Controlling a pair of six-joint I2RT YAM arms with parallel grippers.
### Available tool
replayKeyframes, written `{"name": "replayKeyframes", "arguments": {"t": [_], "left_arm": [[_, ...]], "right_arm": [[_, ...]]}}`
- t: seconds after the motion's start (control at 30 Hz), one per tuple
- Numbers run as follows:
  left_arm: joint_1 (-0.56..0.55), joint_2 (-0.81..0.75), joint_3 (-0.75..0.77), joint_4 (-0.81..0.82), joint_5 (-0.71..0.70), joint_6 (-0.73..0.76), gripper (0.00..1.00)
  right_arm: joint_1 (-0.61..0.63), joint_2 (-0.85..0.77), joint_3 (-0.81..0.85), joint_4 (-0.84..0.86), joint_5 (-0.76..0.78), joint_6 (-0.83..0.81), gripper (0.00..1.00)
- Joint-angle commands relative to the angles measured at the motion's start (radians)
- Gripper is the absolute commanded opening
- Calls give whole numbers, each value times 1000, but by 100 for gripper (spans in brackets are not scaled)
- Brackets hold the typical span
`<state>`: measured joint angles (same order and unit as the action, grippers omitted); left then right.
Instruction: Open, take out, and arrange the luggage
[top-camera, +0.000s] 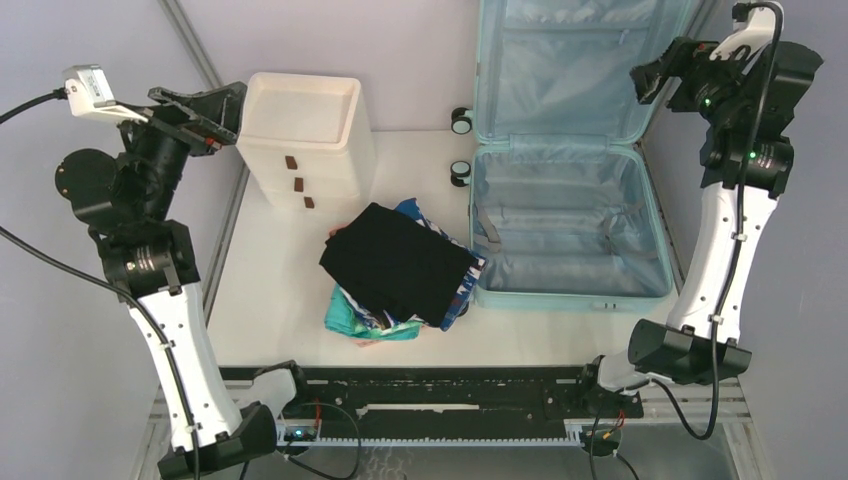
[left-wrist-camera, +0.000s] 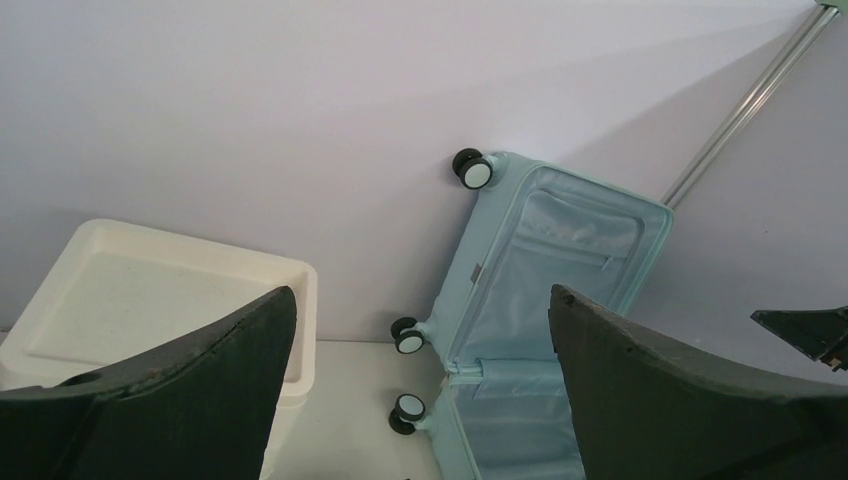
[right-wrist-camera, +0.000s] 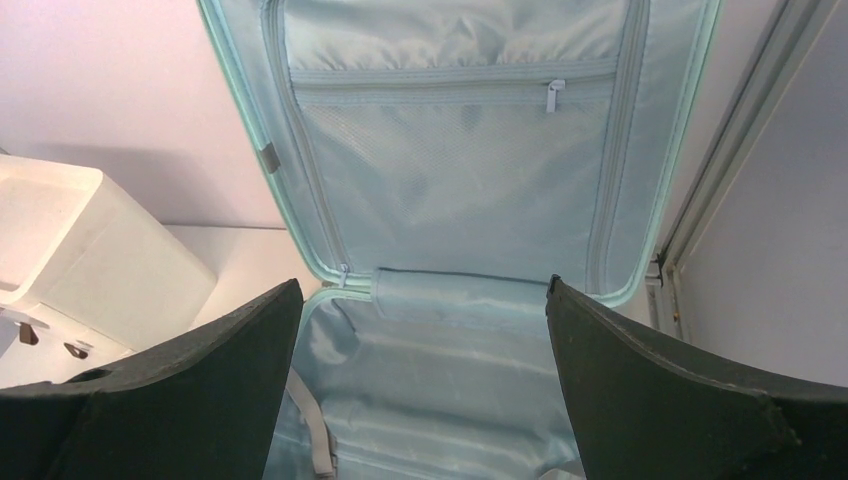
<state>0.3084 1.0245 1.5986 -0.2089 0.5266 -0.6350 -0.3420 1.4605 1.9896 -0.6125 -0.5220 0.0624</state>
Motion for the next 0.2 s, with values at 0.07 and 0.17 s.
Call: {"name": "replayKeyframes", "arguments": {"t": [0.07, 0.17], "left_arm": [[16, -18, -20, 16, 3, 22, 100], [19, -18, -24, 16, 4, 22, 100]], "right_arm": [[-8, -47, -29, 55, 31, 9, 100], [-8, -51, -40, 58, 29, 8, 100]]}}
